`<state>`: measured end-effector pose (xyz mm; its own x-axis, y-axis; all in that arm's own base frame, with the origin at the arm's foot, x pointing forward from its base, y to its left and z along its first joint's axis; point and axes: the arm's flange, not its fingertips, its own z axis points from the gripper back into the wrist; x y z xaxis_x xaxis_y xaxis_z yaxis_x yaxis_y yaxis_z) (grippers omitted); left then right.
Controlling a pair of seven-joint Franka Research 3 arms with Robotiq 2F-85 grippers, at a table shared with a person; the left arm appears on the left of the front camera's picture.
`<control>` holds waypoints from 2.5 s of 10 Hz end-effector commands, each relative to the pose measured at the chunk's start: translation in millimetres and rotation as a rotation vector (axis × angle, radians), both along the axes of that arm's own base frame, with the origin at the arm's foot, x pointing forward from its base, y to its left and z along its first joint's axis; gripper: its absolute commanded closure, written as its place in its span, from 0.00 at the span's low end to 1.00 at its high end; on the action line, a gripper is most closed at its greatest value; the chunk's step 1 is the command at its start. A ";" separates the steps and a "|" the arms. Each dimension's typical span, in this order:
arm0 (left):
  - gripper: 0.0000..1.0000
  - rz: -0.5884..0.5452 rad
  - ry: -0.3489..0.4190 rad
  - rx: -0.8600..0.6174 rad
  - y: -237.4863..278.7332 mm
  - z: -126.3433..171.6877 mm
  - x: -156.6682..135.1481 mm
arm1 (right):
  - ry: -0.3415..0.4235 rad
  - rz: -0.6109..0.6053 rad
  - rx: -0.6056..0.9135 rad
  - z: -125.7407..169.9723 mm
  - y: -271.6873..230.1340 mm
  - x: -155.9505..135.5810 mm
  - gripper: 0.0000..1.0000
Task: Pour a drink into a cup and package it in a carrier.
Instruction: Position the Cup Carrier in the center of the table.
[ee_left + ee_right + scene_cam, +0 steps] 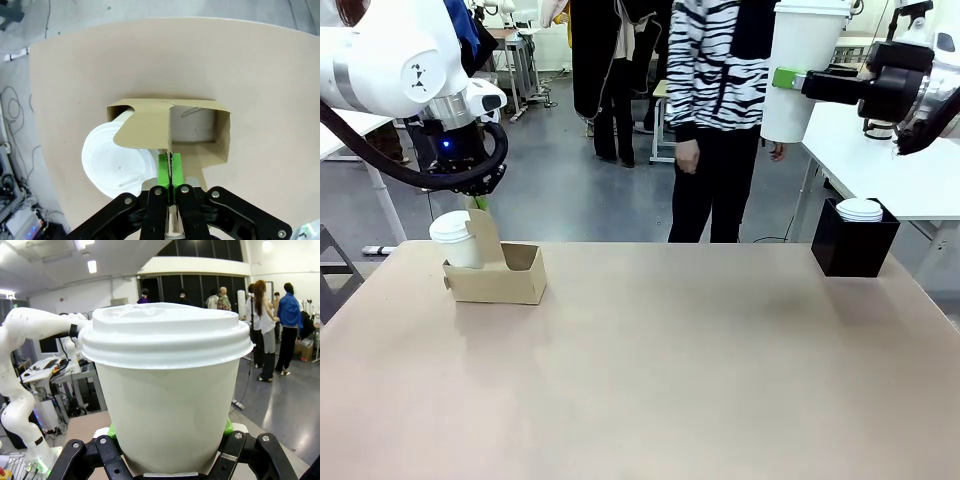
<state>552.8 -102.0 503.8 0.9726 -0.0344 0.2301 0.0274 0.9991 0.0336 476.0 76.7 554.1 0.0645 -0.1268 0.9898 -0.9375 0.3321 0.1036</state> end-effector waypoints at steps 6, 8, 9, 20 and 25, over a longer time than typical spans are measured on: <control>0.98 0.071 -0.108 -0.034 -24.2 48.7 -35.2 | -0.005 0.000 0.001 3.2 1.6 -1.1 0.20; 0.98 0.097 -0.112 -0.045 -61.8 85.8 -64.2 | -0.005 0.000 0.001 3.2 1.6 -1.1 0.20; 0.98 0.097 -0.097 -0.054 -86.4 95.5 -74.6 | -0.005 0.000 0.001 3.2 1.6 -1.1 0.20; 0.98 0.086 0.024 0.002 -277.9 23.1 -104.7 | -0.005 0.000 0.001 3.2 1.6 -1.1 0.20; 0.98 0.077 0.066 -0.022 -287.9 -1.3 -108.1 | -0.005 0.000 0.001 3.2 1.6 -1.1 0.20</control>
<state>444.5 -391.6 500.8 0.9861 0.0551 0.1567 -0.0586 0.9981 0.0177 475.9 76.5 554.3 0.0637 -0.1254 0.9901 -0.9372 0.3333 0.1025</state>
